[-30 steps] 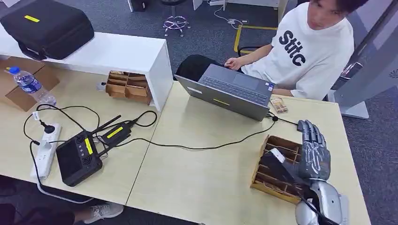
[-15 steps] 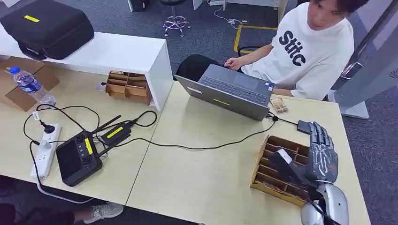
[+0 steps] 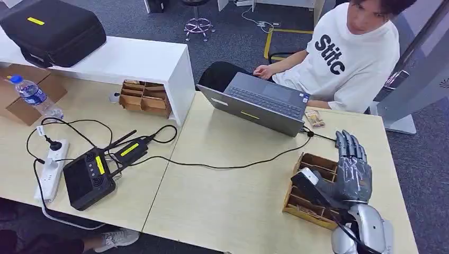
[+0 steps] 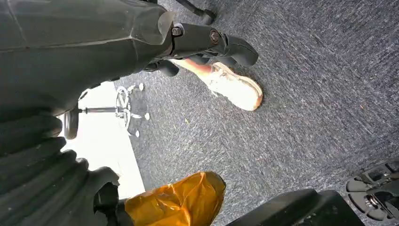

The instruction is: Pass the card to the sensor for recognition and then transmit it.

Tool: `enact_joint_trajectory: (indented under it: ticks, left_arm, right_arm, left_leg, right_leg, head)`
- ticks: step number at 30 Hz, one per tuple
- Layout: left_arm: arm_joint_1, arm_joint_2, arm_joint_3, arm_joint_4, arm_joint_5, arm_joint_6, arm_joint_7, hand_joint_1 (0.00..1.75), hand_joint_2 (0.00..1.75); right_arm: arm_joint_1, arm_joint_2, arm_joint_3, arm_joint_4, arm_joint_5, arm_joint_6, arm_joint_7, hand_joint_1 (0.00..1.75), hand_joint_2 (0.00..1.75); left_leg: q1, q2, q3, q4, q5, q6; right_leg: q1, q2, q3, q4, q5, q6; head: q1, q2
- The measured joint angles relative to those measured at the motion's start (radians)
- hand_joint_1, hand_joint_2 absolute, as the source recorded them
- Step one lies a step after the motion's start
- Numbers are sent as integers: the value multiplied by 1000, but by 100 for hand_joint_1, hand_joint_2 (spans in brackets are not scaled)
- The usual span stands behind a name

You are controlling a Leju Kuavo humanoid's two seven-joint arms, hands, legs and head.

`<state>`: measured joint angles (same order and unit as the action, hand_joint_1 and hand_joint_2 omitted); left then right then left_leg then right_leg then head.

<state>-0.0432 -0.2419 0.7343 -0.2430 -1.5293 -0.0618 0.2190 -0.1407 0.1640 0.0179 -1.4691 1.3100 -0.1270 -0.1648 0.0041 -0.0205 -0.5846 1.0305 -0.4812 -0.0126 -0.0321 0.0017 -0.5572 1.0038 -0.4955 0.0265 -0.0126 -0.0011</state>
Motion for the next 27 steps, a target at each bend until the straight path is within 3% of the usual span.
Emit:
enact_joint_trajectory:
  ticks: [27]
  left_arm:
    - [0,0,-9,0,0,0,0,0,175]
  right_arm:
    - [-12,0,14,22,-19,8,26,0,175]
  left_leg:
    - [0,0,0,0,0,0]
  right_leg:
    - [0,0,0,0,0,0]
  head:
    - [0,0]
